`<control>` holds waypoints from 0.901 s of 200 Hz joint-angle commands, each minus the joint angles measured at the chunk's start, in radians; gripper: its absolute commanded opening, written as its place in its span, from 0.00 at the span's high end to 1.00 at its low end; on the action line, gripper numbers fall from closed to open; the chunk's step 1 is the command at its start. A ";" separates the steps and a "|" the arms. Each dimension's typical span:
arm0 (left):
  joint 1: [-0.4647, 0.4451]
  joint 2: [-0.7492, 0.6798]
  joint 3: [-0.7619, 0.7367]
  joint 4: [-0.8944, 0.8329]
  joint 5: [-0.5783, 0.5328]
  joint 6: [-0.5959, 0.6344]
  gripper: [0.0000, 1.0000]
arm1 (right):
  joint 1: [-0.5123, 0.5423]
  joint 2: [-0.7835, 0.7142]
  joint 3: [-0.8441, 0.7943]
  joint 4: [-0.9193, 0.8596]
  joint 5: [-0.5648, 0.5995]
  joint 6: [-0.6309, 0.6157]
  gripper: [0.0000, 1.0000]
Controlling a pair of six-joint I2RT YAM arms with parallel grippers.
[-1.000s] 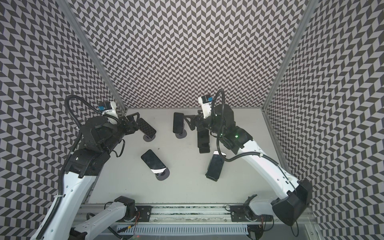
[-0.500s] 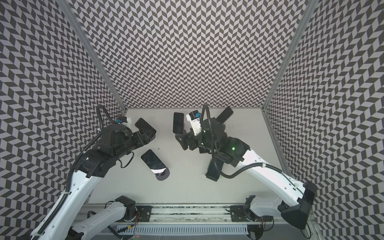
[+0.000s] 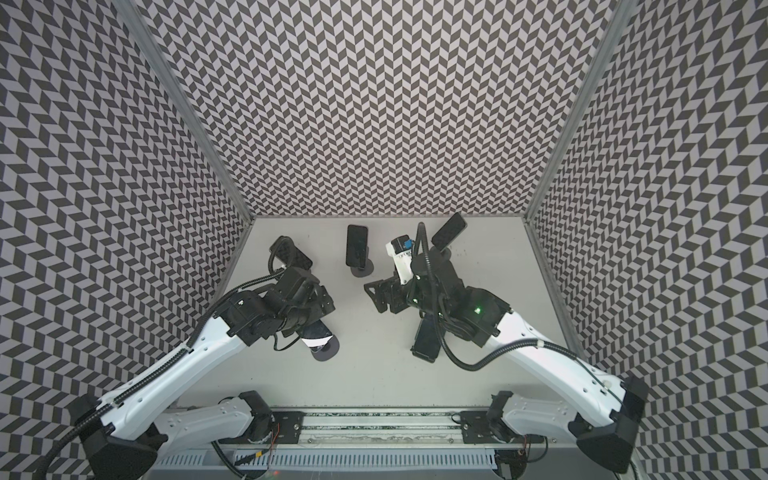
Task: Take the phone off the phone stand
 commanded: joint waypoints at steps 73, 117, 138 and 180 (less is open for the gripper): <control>-0.005 0.076 -0.008 -0.188 -0.086 -0.259 0.00 | 0.002 -0.086 -0.118 0.159 -0.008 0.026 0.10; 0.002 0.129 0.007 -0.215 -0.102 -0.274 0.00 | 0.001 -0.109 -0.134 0.156 0.008 0.003 0.09; 0.018 0.147 0.006 -0.211 -0.098 -0.254 0.00 | 0.000 -0.125 -0.152 0.164 0.019 -0.010 0.09; 0.067 0.162 -0.002 -0.189 -0.094 -0.216 0.00 | -0.004 -0.139 -0.167 0.177 0.018 -0.017 0.09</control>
